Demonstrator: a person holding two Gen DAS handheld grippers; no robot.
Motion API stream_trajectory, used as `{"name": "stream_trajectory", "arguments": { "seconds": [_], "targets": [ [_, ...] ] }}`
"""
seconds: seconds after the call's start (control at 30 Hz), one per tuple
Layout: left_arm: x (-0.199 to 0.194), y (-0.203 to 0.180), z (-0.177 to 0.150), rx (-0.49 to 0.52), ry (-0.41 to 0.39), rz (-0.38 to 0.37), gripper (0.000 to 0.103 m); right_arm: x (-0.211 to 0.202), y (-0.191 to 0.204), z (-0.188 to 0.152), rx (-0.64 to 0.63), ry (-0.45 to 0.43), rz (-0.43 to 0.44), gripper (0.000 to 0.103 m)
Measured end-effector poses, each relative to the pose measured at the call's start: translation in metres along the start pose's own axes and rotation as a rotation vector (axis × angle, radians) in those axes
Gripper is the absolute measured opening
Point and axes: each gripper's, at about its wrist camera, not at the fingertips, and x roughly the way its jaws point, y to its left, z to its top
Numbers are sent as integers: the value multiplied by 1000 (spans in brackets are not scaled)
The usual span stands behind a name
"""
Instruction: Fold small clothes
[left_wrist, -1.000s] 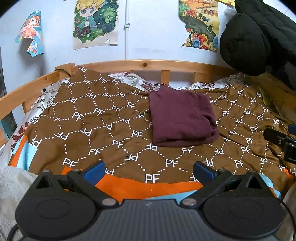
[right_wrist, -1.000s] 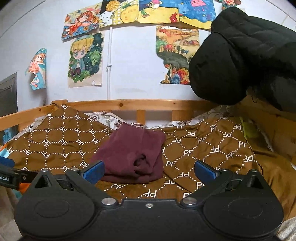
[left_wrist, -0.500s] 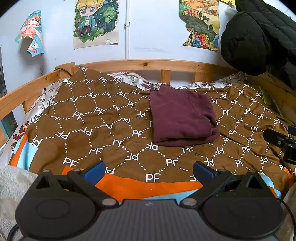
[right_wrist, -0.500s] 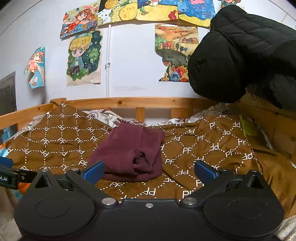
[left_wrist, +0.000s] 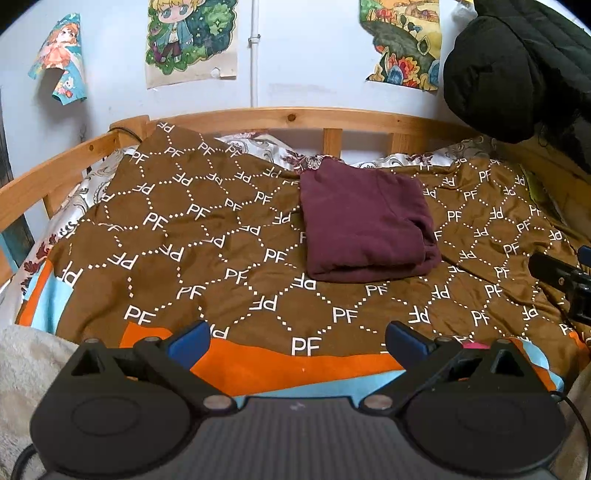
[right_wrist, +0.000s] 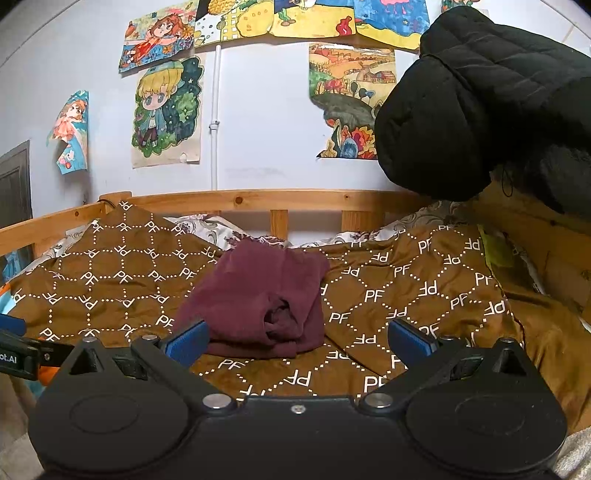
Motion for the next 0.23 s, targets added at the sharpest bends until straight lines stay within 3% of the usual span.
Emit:
{"name": "stream_trajectory", "arguments": {
  "seconds": [0.23],
  "targets": [
    [1, 1, 0, -5, 7, 2, 102, 3, -1, -2, -1, 11, 0, 102]
  ]
}}
